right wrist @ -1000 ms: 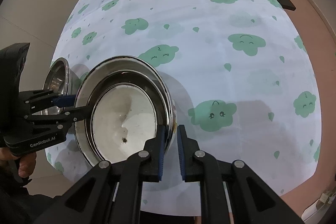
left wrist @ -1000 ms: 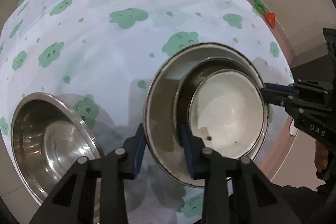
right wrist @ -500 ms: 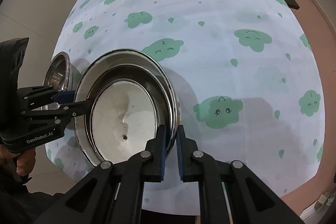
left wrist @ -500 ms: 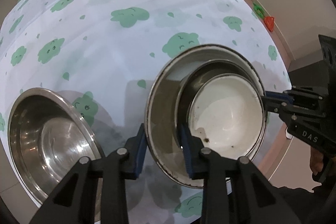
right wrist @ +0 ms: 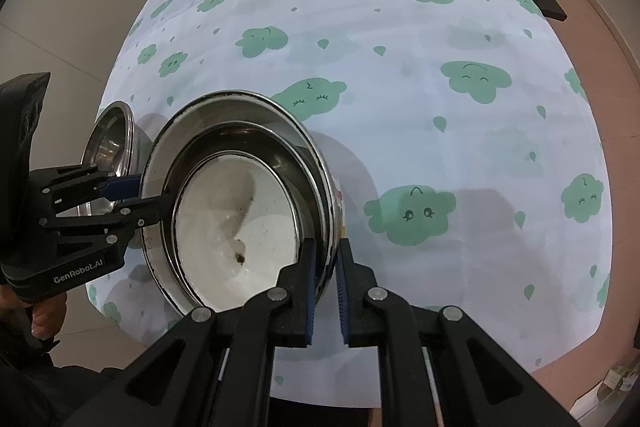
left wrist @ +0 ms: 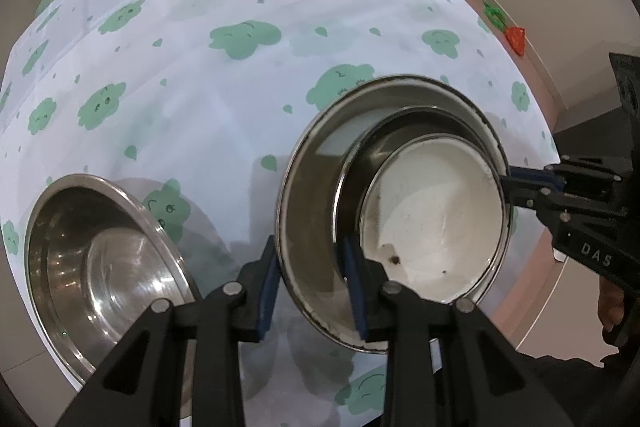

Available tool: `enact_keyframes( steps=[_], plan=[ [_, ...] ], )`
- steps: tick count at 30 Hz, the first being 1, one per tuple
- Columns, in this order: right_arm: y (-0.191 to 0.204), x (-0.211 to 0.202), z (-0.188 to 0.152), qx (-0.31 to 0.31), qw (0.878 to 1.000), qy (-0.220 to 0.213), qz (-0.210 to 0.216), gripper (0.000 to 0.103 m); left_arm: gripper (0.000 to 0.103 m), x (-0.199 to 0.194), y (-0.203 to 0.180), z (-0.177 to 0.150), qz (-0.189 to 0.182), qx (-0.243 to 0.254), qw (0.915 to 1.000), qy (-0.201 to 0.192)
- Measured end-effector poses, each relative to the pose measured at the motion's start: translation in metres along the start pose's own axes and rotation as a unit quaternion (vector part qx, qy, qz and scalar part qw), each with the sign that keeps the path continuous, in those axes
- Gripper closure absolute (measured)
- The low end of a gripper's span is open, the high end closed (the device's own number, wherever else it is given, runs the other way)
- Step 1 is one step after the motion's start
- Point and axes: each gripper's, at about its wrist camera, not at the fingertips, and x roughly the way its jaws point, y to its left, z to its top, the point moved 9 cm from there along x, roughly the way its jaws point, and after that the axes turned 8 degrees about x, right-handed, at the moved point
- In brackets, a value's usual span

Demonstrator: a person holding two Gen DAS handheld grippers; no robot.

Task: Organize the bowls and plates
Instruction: 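Grasp the outer steel bowl rim of the stack with the left gripper while the right grips it too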

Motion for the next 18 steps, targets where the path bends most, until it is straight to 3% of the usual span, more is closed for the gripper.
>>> enact_keyframes(
  steps=[18],
  plan=[
    [0.015,-0.032,0.011,-0.022,0.999,-0.022,-0.011,0.093,0.075,-0.041,0.005,0.011,0.015,0.0,0.9994,-0.032]
  ],
)
